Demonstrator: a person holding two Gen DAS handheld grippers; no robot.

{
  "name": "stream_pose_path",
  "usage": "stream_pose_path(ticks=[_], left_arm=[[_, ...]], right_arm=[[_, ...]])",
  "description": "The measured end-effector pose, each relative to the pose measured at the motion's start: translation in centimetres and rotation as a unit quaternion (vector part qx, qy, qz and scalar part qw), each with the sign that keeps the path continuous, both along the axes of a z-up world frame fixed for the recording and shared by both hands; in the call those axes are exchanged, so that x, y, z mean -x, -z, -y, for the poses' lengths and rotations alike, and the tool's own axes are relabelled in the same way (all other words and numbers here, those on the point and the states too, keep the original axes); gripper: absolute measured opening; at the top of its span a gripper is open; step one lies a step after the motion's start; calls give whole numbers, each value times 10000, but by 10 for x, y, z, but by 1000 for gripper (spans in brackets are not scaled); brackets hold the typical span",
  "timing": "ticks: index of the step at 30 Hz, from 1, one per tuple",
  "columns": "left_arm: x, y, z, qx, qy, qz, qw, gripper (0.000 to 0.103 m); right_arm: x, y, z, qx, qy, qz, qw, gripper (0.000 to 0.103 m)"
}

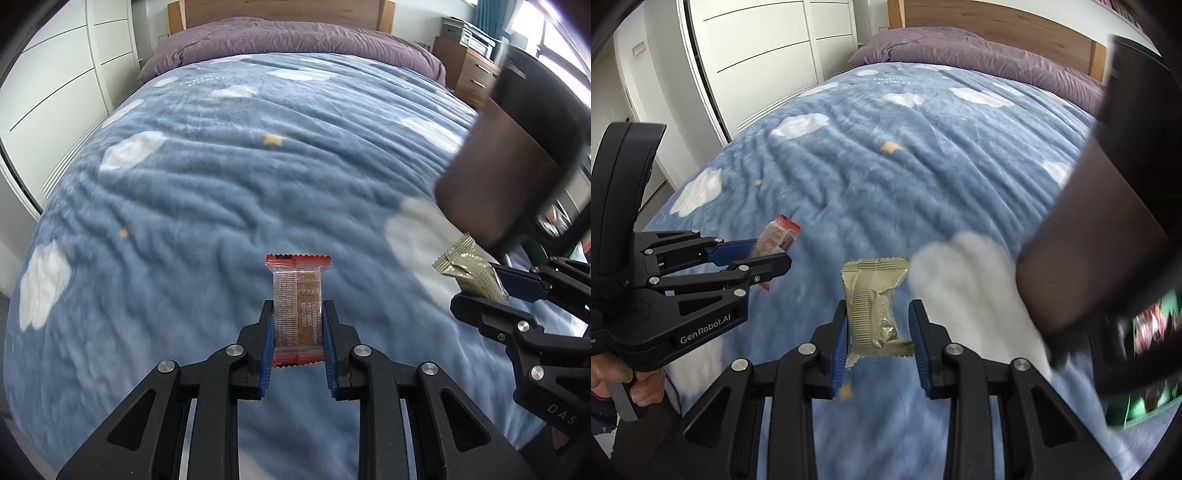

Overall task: Organize snacks
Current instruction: 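Carry both held snacks over the green tray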

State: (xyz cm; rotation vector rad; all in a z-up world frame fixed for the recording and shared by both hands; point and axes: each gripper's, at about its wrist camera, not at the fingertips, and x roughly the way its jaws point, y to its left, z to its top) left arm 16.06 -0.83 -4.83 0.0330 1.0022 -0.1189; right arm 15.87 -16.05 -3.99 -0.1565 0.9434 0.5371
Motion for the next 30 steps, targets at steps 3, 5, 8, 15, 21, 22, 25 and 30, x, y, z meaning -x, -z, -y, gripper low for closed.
stream_pose_path(ticks=[3, 5, 8, 15, 21, 22, 25, 30], left_arm=[[19, -5, 15, 27, 72, -24, 10000, 19], [32, -9, 27, 30, 155, -40, 9999, 19], [49, -14, 48, 42, 312, -57, 9995, 19], [78, -27, 111, 81, 940, -71, 9955, 19], [93, -36, 168, 82, 1532, -61, 9881, 19], [94, -38, 178, 77, 1647, -57, 9863, 19], [95, -41, 205, 74, 1898, -62, 9818, 19], [85, -48, 251, 15, 2211, 0, 9753, 19]], right_arm=[[18, -2, 17, -30, 95, -34, 9999, 14], [28, -4, 30, -36, 181, -45, 9998, 14], [42, -7, 53, -19, 342, -19, 9994, 14], [65, -16, 123, -20, 959, 66, 9954, 14], [74, -21, 189, -6, 1551, 159, 9878, 14], [74, -21, 197, 0, 1625, 172, 9866, 14], [74, -22, 231, 12, 1927, 213, 9810, 14], [63, -24, 284, 55, 2385, 333, 9706, 14]])
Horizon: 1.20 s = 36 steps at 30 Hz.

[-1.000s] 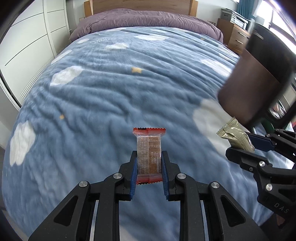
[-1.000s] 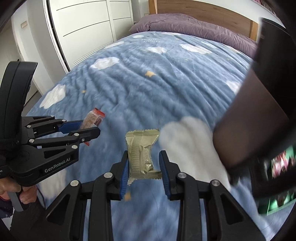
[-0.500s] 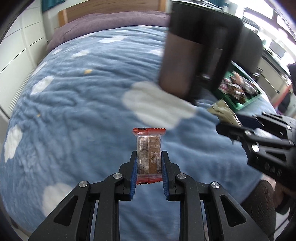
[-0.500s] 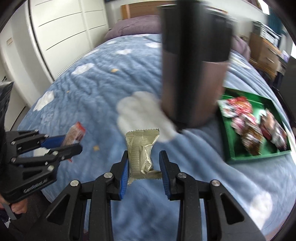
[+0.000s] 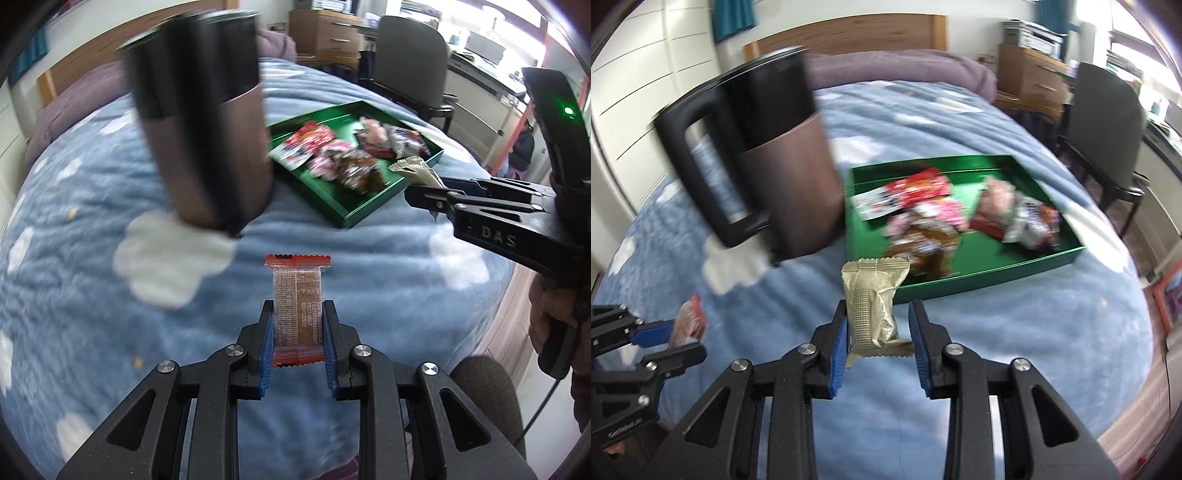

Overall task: Organize snacks
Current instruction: 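Carry both held snacks over the green tray, then open left tool to drop wafer bar while right tool releases green packet into tray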

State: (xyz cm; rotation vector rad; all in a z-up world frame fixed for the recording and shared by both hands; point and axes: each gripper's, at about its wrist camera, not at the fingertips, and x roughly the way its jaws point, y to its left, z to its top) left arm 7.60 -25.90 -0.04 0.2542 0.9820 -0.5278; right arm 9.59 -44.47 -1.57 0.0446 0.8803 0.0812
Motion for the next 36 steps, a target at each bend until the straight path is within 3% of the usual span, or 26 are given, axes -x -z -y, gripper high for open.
stream_pose_path(ticks=[11, 25, 36], left_arm=[[-52, -4, 79, -13, 233, 185, 9996, 20], [-130, 16, 147, -99, -20, 380, 9992, 20], [-181, 51, 160, -258, -453, 252, 9983, 20]], right_arm=[[-47, 6, 72, -54, 531, 203, 9984, 14], [-97, 41, 103, -179, 652, 184, 9975, 14], [-124, 70, 107, -258, 622, 115, 9977, 15]])
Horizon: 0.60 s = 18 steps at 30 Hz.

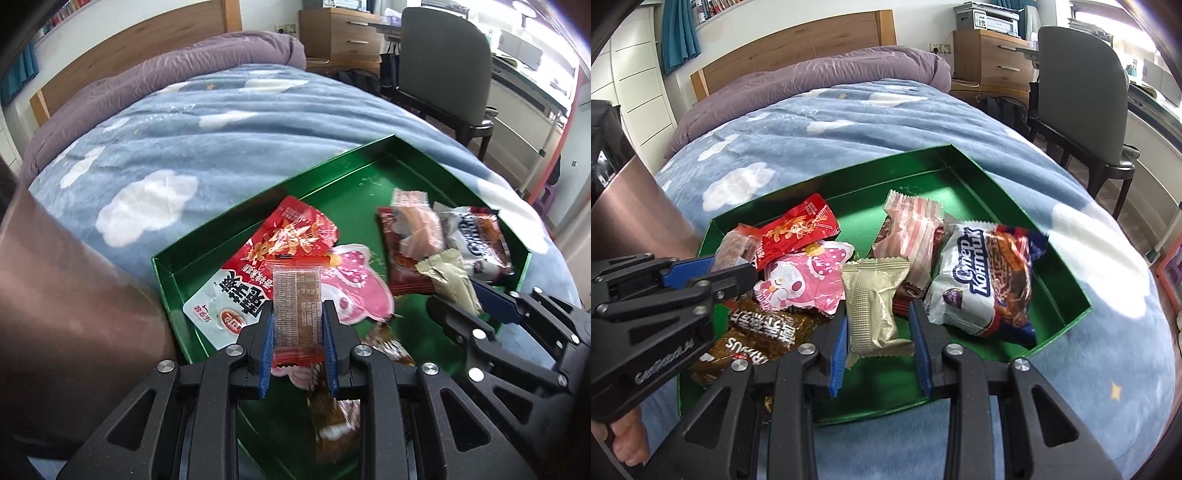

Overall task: Organize snacks
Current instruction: 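Open left tool to drop wafer bar while right tool releases green packet into tray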

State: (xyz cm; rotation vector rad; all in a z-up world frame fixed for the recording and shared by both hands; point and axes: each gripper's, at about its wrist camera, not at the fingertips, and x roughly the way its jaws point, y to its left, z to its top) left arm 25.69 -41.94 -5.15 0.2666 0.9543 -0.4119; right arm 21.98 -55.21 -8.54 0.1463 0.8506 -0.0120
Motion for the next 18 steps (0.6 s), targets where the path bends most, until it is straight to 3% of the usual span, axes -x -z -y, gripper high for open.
stream_pose_path(ticks=[11, 18], left_arm=[[-15, 17, 0, 25, -250, -169, 9995, 22], [-11, 16, 4, -140, -241, -33, 9996, 46]], right_arm=[[0, 13, 0, 124, -60, -65, 9999, 20], [5, 11, 4, 57, -27, -26, 10000, 23]])
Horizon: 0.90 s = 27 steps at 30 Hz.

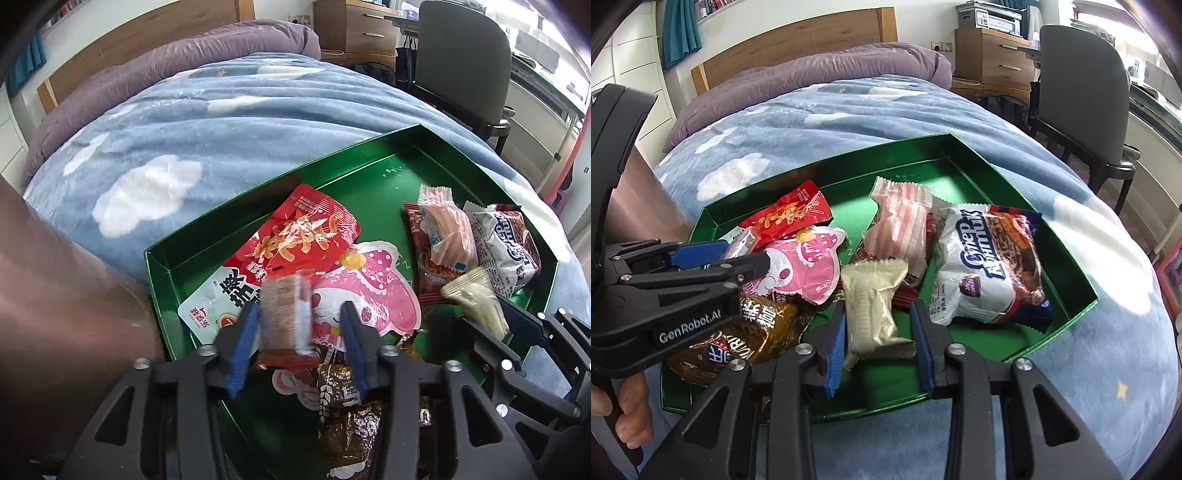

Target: Organize snacks

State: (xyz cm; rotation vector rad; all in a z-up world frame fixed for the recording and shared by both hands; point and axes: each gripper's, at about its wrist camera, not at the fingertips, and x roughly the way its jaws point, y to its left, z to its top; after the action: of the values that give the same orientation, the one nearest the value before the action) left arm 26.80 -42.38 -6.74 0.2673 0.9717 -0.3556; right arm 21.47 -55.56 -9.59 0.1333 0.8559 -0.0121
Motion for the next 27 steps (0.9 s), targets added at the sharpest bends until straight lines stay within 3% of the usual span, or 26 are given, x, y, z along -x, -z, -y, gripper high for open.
stream_pose_path(ticks=[18, 19, 22, 25, 27], left_arm=[[16, -25, -6, 164, 7, 42, 9999, 53], [20, -27, -7, 155, 15, 64, 9999, 53], [33, -34, -8, 160, 51, 125, 9998, 53], [49, -40, -13, 287, 107, 64, 9995, 53], [61, -43, -16, 289, 141, 57, 9995, 53]], right_arm=[[23, -30, 2, 25, 127, 207, 9997, 32], [26, -32, 3, 36, 147, 213, 9997, 33], [36, -38, 5, 84, 256, 224, 9994, 57], [48, -44, 8, 81, 363, 232, 9990, 60], [56, -46, 9, 85, 436, 220, 9988, 71]])
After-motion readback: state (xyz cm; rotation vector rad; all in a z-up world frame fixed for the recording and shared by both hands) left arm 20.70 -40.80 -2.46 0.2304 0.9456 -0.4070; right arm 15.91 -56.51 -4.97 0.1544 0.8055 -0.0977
